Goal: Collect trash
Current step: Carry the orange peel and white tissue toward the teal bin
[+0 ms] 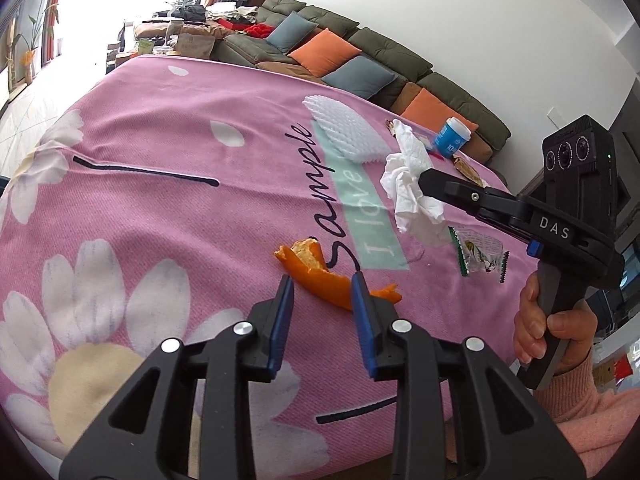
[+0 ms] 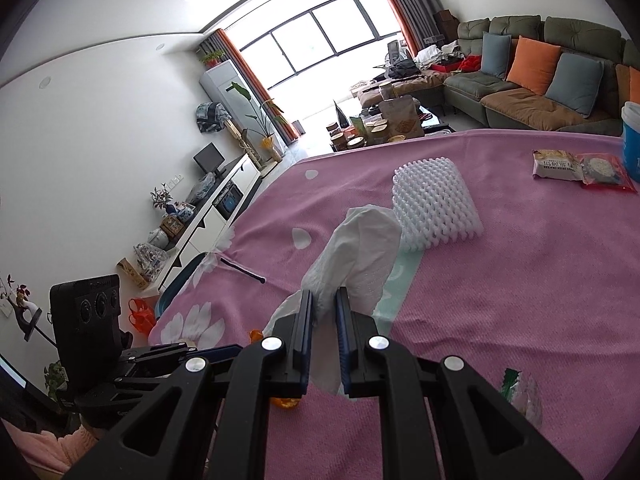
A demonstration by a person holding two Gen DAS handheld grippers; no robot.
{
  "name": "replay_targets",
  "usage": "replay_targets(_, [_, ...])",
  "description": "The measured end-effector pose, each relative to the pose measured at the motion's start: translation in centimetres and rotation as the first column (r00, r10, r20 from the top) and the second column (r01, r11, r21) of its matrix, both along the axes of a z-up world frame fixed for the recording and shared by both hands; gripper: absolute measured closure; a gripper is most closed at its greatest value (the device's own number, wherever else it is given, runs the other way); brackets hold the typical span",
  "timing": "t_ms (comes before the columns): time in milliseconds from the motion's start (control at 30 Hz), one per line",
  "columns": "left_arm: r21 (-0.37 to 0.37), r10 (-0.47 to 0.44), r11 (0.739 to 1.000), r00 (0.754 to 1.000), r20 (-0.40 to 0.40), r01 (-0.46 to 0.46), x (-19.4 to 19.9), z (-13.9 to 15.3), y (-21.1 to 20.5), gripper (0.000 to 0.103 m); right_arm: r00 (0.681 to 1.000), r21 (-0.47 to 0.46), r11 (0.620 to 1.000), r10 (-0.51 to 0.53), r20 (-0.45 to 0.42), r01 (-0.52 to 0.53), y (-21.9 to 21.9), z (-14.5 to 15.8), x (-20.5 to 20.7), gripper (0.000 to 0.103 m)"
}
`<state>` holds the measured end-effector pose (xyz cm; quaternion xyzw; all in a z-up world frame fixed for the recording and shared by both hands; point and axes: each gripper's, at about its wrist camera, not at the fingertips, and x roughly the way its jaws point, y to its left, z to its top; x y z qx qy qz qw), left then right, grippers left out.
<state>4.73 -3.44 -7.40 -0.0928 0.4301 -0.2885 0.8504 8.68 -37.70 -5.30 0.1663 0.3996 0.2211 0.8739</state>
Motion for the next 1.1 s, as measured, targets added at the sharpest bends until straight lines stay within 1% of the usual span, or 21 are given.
replay_targets(100, [-0.026, -0.014, 1.000, 1.000, -0.028, 0.013, 0.2, -0.1, -0.3, 0.073, 1.000, 0.012, 1.000, 0.000, -0.007, 0.000, -0.1, -0.2, 0.2, 0.093])
replay_targets(200, [-0.037, -0.032, 0.999, 0.998, -0.057, 0.029, 0.3, -0.4, -1.0, 0.072, 1.000, 0.011, 1.000, 0.001, -0.008, -0.001, 0.0, -0.3, 0.2, 0.093])
replay_targets(300, [-0.041, -0.032, 0.999, 0.998, -0.061, 0.030, 0.4, -0.5, -1.5, 0.072, 1.000, 0.011, 1.000, 0.001, -0.010, 0.000, 0.0, -0.3, 0.2, 0.093])
replay_targets(333, [-0.047, -0.031, 0.998, 0.997, -0.069, 0.028, 0.5, -0.5, -1.6, 0.073, 1.000, 0.012, 1.000, 0.000, -0.012, 0.000, 0.0, -0.4, 0.3, 0.093])
replay_targets(400, [-0.071, -0.037, 0.997, 0.996, -0.086, 0.031, 0.7, -0.6, -1.5, 0.080, 1.000, 0.014, 1.000, 0.000, -0.014, 0.000, 0.0, -0.6, 0.3, 0.093])
replay_targets(433, [-0.080, -0.040, 0.996, 0.995, -0.089, 0.032, 0.7, -0.7, -1.6, 0.085, 1.000, 0.014, 1.000, 0.000, -0.014, 0.000, 0.0, -0.6, 0.3, 0.092])
replay_targets(567, [-0.080, -0.047, 0.996, 0.996, -0.081, 0.041, 0.8, -0.5, -1.8, 0.091, 1.000, 0.015, 1.000, 0.003, -0.017, -0.002, 0.0, -0.8, 0.3, 0.093])
replay_targets(667, [-0.068, -0.055, 0.996, 0.996, -0.067, 0.051, 0.6, -0.3, -2.0, 0.093, 1.000, 0.018, 1.000, 0.007, -0.016, -0.006, 0.2, -0.9, 0.3, 0.093])
replay_targets(800, [-0.058, -0.056, 0.997, 0.997, -0.054, 0.053, 0.6, 0.0, -1.9, 0.093, 1.000, 0.018, 1.000, 0.012, -0.015, -0.011, 0.2, -0.9, 0.2, 0.093])
replay_targets(933, [-0.051, -0.041, 0.998, 0.998, -0.053, 0.039, 0.8, 0.1, -1.4, 0.094, 1.000, 0.019, 1.000, 0.012, -0.016, -0.012, 0.3, -0.9, 0.3, 0.093])
replay_targets(1033, [-0.033, -0.028, 0.999, 0.999, -0.036, 0.027, 0.7, 0.4, -1.0, 0.094, 1.000, 0.019, 1.000, 0.013, -0.017, -0.013, 0.3, -0.9, 0.3, 0.093])
replay_targets(1100, [-0.037, -0.020, 0.999, 0.999, -0.028, 0.019, 0.7, 0.7, -0.4, 0.094, 1.000, 0.021, 1.000, 0.015, -0.015, -0.015, 0.3, -0.8, 0.2, 0.093])
